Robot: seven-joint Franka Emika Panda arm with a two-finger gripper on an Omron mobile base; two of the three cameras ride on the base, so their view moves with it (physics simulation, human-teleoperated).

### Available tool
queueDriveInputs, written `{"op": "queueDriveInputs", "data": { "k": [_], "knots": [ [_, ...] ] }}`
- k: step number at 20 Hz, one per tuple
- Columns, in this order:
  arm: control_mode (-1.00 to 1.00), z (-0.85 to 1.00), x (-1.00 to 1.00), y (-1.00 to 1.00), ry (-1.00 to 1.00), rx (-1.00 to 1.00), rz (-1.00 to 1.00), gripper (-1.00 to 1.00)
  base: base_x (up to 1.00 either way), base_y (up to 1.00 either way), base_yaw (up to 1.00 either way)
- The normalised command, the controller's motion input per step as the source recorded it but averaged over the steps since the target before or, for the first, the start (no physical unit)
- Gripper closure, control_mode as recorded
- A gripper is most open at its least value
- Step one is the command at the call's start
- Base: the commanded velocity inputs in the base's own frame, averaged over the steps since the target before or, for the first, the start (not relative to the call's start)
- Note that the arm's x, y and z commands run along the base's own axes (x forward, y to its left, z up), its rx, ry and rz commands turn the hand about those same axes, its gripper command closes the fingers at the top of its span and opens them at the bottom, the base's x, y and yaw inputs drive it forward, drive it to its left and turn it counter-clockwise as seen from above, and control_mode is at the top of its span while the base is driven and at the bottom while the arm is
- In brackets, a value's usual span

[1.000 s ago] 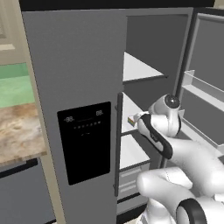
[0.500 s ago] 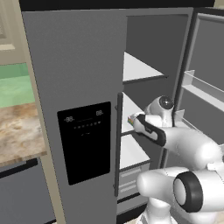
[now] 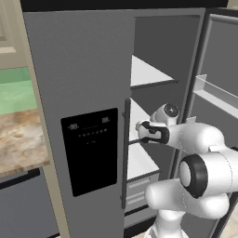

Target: Take the cakes from the fridge and place them on the empty tray on the dining counter.

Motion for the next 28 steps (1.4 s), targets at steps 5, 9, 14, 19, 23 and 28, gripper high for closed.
{"op": "queueDriveInputs", "data": {
  "k": [5, 9, 14, 19, 23, 28],
  "knots": [
    [-1.0, -0.25, 0.32, 0.0, 0.0, 0.0, 0.01, -1.0, 0.0, 0.0, 0.0],
    [-1.0, -0.22, 0.38, 0.0, 0.0, 0.0, 0.01, -1.0, 0.0, 0.0, 0.0],
    [-1.0, -0.21, 0.39, -0.04, 0.0, 0.0, 0.01, -1.0, 0.0, 0.0, 0.0],
    [-1.0, -0.24, 0.34, -0.08, 0.0, 0.0, 0.01, -1.0, 0.0, 0.0, 0.0],
    [-1.0, -0.29, 0.28, -0.13, 0.0, 0.0, 0.02, -1.0, 0.0, 0.0, 0.0],
    [-1.0, -0.32, 0.22, -0.21, 0.0, 0.0, 0.03, -1.0, 0.0, 0.0, 0.0]
  ]
}}
